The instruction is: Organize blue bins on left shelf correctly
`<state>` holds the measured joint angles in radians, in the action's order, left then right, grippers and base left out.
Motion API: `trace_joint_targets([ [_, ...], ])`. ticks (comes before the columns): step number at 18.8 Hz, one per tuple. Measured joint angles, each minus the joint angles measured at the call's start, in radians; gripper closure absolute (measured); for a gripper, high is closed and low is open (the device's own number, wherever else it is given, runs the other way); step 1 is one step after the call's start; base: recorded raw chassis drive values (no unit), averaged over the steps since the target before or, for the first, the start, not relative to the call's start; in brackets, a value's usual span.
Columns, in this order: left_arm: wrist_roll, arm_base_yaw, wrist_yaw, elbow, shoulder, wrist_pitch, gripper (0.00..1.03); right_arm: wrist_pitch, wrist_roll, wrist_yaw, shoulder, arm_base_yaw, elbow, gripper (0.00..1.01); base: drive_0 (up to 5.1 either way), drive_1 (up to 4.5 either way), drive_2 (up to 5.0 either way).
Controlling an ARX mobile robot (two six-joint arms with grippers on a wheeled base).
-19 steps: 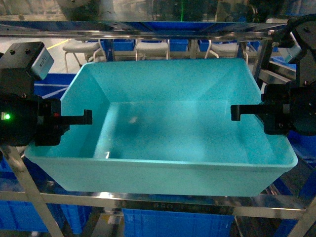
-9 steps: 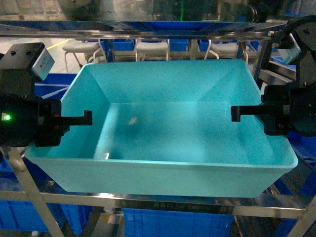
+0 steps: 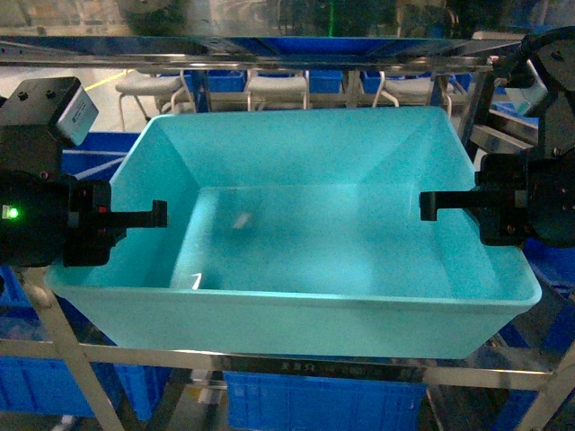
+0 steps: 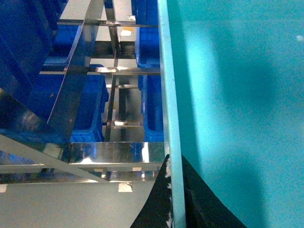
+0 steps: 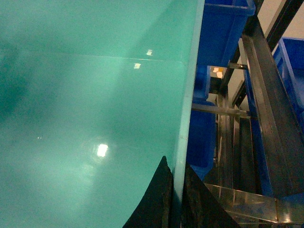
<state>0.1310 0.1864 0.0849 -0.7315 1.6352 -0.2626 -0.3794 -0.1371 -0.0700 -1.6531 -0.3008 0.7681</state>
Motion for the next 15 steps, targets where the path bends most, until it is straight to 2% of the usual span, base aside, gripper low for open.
trace_joint_targets([
  [3,0.003,0.0,-0.009,-0.018,0.011,0.029,1.01,0.029,0.0,0.0,-0.003,0.002,0.009,0.99,0.0,0.0,0.0],
  [5,0.014,0.002,-0.023,-0.096,0.084,0.053,1.01,0.028,0.016,-0.022,-0.054,0.011,0.054,0.99,0.0,0.0,0.0],
  [10,0.027,0.017,-0.034,-0.292,0.258,0.11,1.01,0.065,0.074,-0.042,-0.187,0.056,0.215,0.99,0.0,0.0,0.0],
  [11,0.024,0.02,-0.024,-0.364,0.331,0.126,1.01,0.098,0.083,-0.033,-0.298,0.079,0.311,0.99,0.0,0.0,0.0],
  [15,0.018,0.019,-0.008,-0.435,0.439,0.134,1.01,0.145,0.089,-0.039,-0.443,0.082,0.409,0.99,0.0,0.0,0.0],
])
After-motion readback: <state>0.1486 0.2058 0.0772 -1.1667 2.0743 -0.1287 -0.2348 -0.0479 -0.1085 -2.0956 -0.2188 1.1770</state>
